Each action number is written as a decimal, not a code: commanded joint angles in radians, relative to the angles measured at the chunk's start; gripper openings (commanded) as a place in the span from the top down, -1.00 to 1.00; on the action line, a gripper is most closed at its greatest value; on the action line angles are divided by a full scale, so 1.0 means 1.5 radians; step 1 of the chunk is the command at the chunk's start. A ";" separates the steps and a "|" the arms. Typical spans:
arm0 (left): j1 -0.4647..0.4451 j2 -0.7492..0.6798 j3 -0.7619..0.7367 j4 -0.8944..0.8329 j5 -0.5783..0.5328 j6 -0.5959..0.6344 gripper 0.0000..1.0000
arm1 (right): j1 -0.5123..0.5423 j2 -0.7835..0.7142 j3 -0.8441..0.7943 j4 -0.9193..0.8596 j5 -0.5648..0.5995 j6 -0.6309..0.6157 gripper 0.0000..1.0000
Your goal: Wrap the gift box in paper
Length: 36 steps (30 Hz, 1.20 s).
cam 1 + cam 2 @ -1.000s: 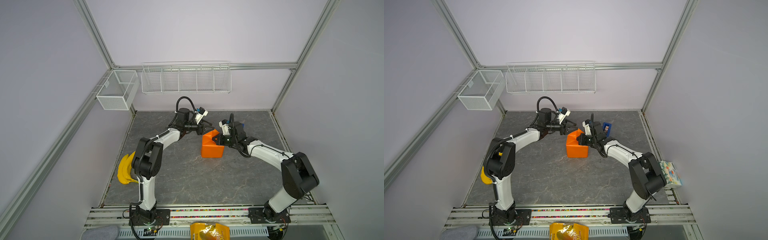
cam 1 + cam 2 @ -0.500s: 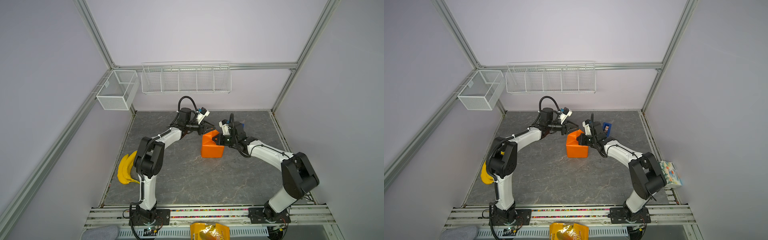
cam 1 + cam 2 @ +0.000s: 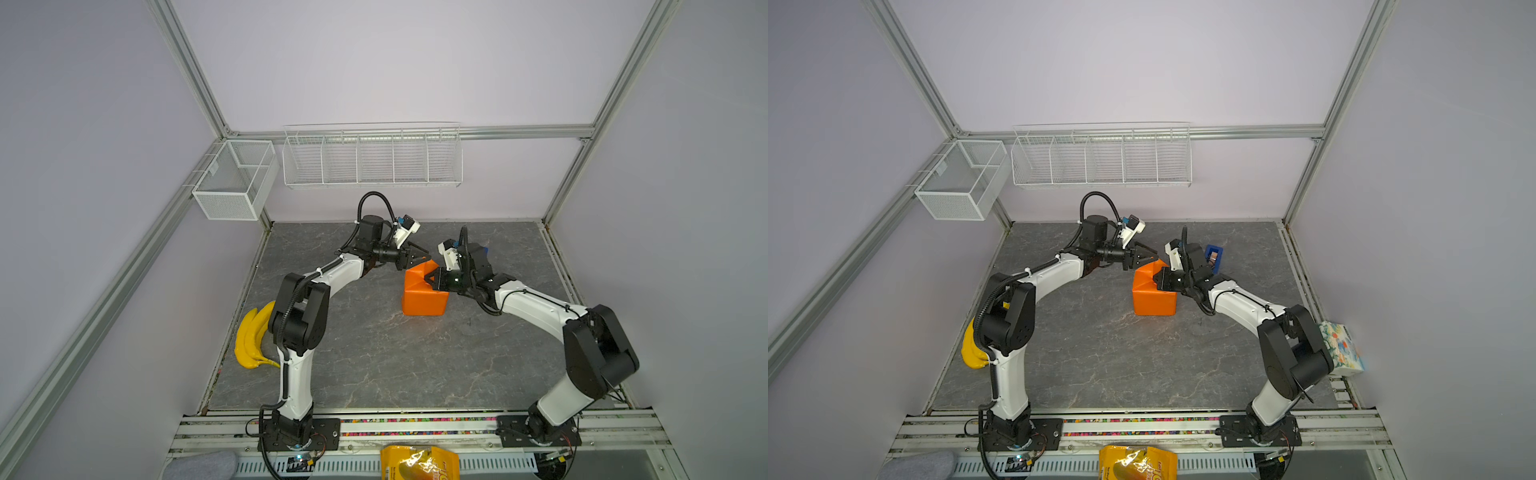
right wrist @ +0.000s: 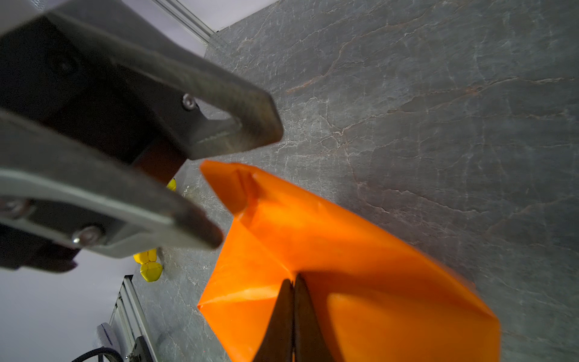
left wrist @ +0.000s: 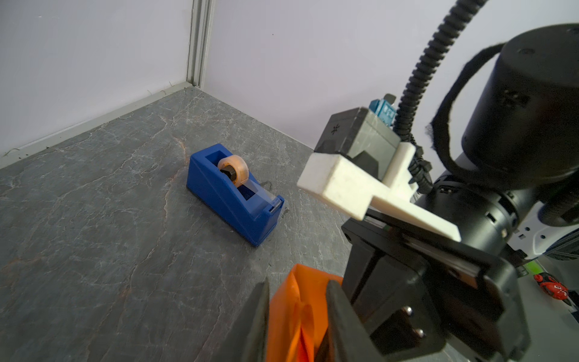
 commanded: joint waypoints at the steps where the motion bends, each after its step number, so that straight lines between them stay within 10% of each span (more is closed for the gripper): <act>1: -0.006 0.012 0.024 -0.014 0.004 0.013 0.41 | 0.002 -0.001 -0.015 -0.076 0.008 -0.012 0.87; 12: -0.007 -0.002 0.020 -0.005 0.027 0.014 0.98 | 0.003 -0.001 -0.015 -0.077 0.008 -0.012 0.87; 36: -0.006 -0.024 0.000 -0.011 0.029 0.027 1.00 | -0.014 -0.115 -0.030 -0.183 0.083 -0.012 0.82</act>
